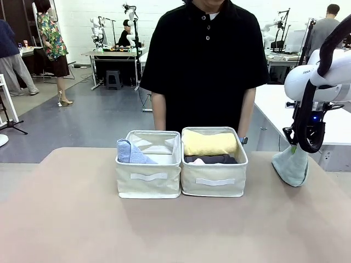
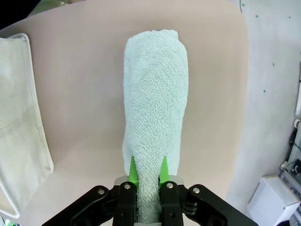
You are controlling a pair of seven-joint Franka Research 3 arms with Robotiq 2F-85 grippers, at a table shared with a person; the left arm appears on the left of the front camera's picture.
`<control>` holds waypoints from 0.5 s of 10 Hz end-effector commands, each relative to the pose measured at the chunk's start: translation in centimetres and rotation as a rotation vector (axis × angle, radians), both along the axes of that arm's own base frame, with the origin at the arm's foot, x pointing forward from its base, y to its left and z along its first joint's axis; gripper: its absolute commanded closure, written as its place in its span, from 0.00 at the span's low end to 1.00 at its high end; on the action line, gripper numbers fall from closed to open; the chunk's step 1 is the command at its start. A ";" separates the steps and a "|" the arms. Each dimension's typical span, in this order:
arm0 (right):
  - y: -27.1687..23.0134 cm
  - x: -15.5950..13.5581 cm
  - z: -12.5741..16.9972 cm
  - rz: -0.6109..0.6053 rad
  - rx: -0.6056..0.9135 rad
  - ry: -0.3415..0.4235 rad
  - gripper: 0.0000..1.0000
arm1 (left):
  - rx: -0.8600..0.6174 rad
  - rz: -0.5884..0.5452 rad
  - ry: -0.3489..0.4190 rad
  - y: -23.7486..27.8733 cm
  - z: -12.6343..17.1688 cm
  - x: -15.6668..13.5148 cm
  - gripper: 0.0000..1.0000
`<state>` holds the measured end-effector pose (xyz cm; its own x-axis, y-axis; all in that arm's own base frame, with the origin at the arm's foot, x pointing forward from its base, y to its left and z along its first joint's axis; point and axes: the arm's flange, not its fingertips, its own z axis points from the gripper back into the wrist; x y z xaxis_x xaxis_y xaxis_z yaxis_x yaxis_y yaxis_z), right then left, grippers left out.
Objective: Sort the towels based on their folding style.
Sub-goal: Pick up another triangle-folded towel from the table and place it in the left Fabric basket.
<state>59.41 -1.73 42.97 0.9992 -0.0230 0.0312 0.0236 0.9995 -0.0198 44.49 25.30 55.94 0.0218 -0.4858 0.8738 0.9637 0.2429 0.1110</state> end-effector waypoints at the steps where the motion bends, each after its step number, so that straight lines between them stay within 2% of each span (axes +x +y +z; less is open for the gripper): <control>1: 0.2 -0.8 0.5 -0.010 -0.047 -0.004 1.00 | 0.004 0.000 -0.003 0.1 0.2 -0.1 0.00; 2: 0.3 -1.2 1.0 0.009 -0.057 -0.008 1.00 | 0.004 0.000 -0.003 0.1 0.2 -0.1 0.00; 3: 0.9 -2.5 2.9 0.080 -0.066 -0.007 0.98 | 0.004 0.000 -0.003 0.1 0.2 -0.1 0.00; 4: 1.8 -5.1 6.9 0.151 -0.070 -0.062 0.98 | 0.004 0.000 -0.003 0.1 0.2 -0.1 0.00; 5: 3.3 -9.0 12.0 0.195 -0.087 -0.160 0.98 | 0.004 0.000 -0.003 0.1 0.2 -0.1 0.00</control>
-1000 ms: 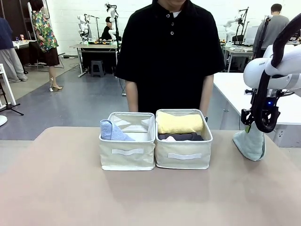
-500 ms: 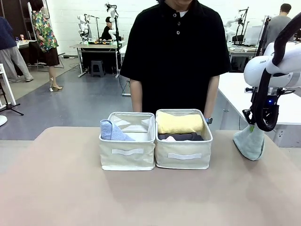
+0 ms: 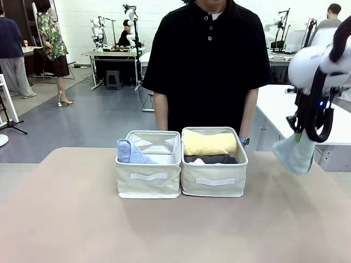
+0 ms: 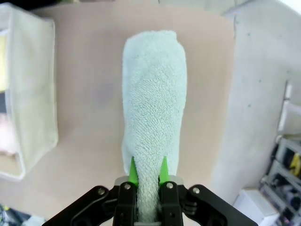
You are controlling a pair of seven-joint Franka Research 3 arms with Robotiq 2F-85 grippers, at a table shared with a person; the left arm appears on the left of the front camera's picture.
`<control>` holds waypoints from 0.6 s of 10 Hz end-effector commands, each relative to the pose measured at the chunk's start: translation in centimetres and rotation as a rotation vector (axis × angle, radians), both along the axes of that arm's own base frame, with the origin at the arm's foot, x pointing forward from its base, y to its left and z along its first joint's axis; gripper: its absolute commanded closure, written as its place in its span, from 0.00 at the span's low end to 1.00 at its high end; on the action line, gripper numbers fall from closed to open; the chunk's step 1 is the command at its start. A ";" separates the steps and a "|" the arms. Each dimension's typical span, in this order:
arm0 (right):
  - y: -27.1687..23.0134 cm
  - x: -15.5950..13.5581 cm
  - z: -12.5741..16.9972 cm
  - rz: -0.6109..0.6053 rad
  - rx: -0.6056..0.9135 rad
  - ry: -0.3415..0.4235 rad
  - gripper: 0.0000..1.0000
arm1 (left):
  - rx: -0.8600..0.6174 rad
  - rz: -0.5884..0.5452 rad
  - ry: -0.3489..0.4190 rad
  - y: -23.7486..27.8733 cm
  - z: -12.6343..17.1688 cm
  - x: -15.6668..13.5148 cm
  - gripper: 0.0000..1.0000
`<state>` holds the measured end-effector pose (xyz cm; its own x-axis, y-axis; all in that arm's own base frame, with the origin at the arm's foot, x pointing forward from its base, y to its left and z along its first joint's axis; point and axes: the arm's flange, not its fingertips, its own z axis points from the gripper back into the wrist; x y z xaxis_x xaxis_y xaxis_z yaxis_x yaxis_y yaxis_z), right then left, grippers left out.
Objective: Sort the towels based on their folding style.
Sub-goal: Pick up another triangle-folded towel from the table and place it in the left Fabric basket.
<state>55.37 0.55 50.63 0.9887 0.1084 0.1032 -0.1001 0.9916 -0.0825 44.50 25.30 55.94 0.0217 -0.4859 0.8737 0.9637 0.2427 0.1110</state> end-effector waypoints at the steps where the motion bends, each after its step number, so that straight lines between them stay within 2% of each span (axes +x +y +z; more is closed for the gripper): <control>1: 1.9 -7.4 7.5 0.076 -0.027 -0.144 0.98 | 0.004 0.000 -0.003 0.1 0.2 -0.1 0.00; 2: 2.3 -9.2 10.2 0.058 -0.031 -0.191 0.98 | 0.004 0.000 -0.003 0.1 0.2 -0.1 0.00; 3: 2.3 -10.0 11.4 0.027 -0.035 -0.205 0.98 | 0.004 0.000 -0.003 0.1 0.2 -0.1 0.00; 4: 2.0 -10.3 11.4 0.007 -0.034 -0.190 0.98 | 0.004 0.000 -0.003 0.1 0.2 -0.1 0.00; 5: 1.1 -9.6 10.3 -0.131 -0.011 -0.152 0.98 | 0.004 0.000 -0.003 0.1 0.2 -0.1 0.00; 6: 2.6 -11.6 14.2 0.051 -0.025 -0.211 0.98 | 0.004 0.000 -0.003 0.1 0.2 -0.1 0.00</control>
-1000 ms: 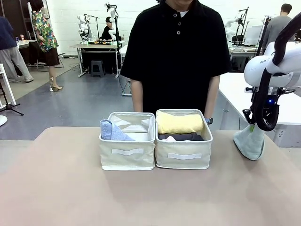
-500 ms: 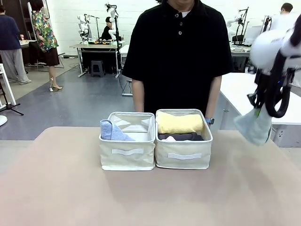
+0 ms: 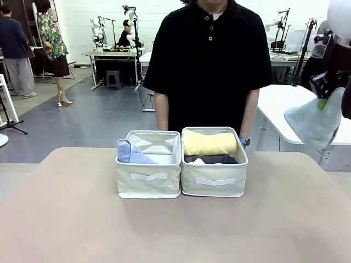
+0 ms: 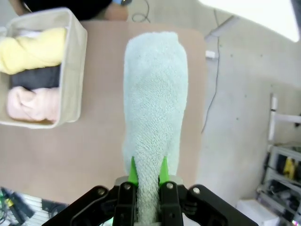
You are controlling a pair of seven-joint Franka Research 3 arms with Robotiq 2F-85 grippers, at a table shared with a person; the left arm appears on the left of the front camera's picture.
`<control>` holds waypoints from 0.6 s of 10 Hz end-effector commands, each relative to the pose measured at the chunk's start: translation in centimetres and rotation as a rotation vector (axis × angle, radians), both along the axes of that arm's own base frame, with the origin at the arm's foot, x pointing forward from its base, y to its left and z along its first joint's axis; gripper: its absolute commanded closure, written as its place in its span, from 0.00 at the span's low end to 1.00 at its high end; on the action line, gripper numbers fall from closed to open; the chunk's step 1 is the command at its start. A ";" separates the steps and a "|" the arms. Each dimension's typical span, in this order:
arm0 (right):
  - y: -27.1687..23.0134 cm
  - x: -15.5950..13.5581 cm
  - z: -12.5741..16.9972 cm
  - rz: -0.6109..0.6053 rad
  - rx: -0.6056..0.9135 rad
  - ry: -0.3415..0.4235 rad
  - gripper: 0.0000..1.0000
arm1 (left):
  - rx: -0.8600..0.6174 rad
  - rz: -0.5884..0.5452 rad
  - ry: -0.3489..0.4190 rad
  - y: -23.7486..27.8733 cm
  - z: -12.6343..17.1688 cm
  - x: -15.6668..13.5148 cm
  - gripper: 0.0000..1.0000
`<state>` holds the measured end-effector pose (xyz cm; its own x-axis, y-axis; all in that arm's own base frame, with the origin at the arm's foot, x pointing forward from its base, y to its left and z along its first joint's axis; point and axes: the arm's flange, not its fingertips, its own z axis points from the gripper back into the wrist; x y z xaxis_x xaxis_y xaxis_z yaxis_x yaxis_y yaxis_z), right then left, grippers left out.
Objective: Sort the towels based on their folding style.
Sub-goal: Pick up another triangle-folded towel from the table and place it in the left Fabric basket.
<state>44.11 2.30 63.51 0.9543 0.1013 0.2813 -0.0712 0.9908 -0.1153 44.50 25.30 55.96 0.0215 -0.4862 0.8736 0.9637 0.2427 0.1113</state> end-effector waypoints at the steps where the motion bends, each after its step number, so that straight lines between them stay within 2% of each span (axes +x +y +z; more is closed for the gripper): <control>1: 0.9 -0.3 1.3 0.061 -0.014 -0.026 0.98 | 0.003 0.000 -0.002 0.1 0.1 -0.1 0.00; 5: 0.9 -0.3 1.3 0.061 -0.014 -0.026 0.98 | 0.003 0.000 -0.002 0.1 0.1 -0.1 0.00; 6: 1.0 -0.3 1.0 0.045 -0.009 -0.019 0.81 | 0.003 0.000 -0.002 0.1 0.1 -0.1 0.00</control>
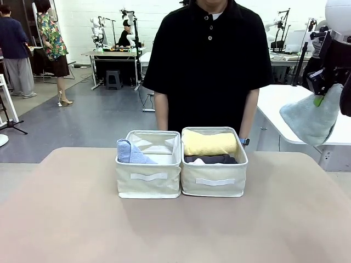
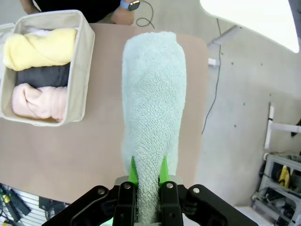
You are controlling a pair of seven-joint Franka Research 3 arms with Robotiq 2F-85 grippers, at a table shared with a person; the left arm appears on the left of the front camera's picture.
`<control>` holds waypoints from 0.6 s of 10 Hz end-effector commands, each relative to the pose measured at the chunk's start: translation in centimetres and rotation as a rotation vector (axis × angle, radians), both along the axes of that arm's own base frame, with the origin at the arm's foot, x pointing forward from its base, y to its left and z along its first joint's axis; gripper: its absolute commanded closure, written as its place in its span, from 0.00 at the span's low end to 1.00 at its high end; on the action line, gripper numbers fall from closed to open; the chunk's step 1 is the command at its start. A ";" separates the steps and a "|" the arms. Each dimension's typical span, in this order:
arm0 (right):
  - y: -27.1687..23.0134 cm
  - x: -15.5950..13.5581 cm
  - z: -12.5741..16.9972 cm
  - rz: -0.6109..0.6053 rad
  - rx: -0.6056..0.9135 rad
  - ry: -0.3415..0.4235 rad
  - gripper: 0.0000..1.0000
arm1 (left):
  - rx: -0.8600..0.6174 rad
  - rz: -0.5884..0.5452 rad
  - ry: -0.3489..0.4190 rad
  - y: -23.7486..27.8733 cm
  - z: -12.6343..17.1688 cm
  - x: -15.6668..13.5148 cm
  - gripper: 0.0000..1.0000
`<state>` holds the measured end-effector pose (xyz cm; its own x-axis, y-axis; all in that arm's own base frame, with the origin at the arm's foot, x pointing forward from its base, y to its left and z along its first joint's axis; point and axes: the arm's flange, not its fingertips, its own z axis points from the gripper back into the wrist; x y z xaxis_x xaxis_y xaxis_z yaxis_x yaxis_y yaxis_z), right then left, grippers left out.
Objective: Sort the towels based on their folding style.
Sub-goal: Pick up another triangle-folded towel from the table and place it in the left Fabric basket.
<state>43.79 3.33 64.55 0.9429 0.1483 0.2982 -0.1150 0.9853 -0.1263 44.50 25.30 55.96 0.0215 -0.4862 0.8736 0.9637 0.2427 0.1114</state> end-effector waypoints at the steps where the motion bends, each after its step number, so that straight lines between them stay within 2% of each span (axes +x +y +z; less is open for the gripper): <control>1: 4.2 -0.4 1.6 0.231 -0.071 -0.041 0.81 | 0.003 0.000 -0.002 0.1 0.1 -0.1 0.00; 2: 9.7 -0.4 2.6 0.445 -0.132 -0.056 0.81 | 0.003 0.000 -0.002 0.1 0.1 -0.1 0.00; 3: 14.2 -0.2 3.0 0.585 -0.169 -0.064 0.81 | 0.003 0.000 -0.002 0.1 0.1 -0.1 0.00; 6: 25.4 1.6 2.3 0.863 -0.208 0.001 0.81 | 0.003 0.000 -0.002 0.1 0.1 -0.1 0.00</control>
<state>42.29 28.73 66.19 0.5212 0.8206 0.2343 -0.7769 0.5699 -0.2678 44.53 25.22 55.97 0.0206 -0.4864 0.8735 0.9641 0.2411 0.1116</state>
